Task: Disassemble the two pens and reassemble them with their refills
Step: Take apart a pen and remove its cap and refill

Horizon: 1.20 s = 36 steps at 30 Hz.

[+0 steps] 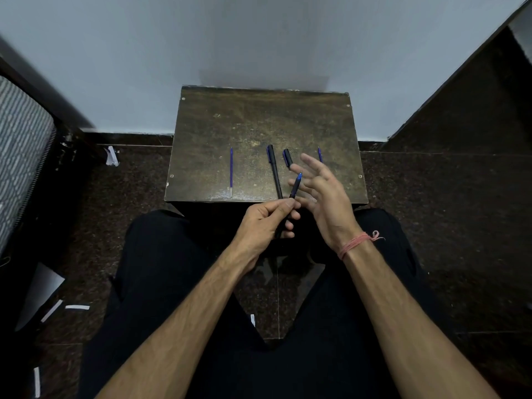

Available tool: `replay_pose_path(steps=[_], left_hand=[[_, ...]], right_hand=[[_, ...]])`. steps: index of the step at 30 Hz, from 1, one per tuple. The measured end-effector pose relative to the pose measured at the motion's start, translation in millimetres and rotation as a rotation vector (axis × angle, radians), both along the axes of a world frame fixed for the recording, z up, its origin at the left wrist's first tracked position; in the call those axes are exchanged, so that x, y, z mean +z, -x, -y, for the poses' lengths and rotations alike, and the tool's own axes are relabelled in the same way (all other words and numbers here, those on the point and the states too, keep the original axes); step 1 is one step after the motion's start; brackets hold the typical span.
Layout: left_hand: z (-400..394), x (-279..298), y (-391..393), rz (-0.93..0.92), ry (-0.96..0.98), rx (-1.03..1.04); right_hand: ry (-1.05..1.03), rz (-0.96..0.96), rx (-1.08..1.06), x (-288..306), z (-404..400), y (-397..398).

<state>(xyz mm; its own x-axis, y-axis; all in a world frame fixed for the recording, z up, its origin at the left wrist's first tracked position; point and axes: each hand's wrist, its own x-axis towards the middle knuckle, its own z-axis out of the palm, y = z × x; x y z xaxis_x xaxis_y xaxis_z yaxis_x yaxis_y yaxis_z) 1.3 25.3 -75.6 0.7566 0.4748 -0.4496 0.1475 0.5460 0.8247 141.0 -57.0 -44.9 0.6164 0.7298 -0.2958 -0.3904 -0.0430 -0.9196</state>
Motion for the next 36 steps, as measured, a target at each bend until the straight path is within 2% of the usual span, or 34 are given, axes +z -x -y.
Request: replay_pose_path(steps=[4, 9, 14, 18, 27, 30, 36], left_hand=[[0.7, 0.5, -0.7, -0.013, -0.014, -0.021], [0.6, 4.3, 1.0, -0.016, -0.024, -0.056], [-1.0, 9.8, 1.7, -0.047, -0.057, -0.09], [-1.5, 8.2, -1.4, -0.067, 0.006, -0.064], [-3.3, 9.1, -1.5, -0.057, -0.066, -0.046], [-7.1, 9.5, 0.2, -0.048, -0.07, -0.051], [-7.4, 11.8, 1.8, -0.035, -0.04, -0.03]], right_hand=[[0.075, 0.195, -0.064, -2.9, 3.3, 1.1], [-0.04, 0.041, -0.006, -0.4, 6.6, -5.5], [-0.032, 0.036, 0.024, 0.9, 7.9, -4.3], [-0.056, 0.016, 0.087, 0.9, 5.6, 1.2], [-0.23, -0.236, -0.249, 4.2, 9.6, -18.0], [-0.132, -0.115, -0.316, 0.5, 4.9, -19.6], [0.342, 0.37, -0.246, -18.7, -15.0, -16.8]])
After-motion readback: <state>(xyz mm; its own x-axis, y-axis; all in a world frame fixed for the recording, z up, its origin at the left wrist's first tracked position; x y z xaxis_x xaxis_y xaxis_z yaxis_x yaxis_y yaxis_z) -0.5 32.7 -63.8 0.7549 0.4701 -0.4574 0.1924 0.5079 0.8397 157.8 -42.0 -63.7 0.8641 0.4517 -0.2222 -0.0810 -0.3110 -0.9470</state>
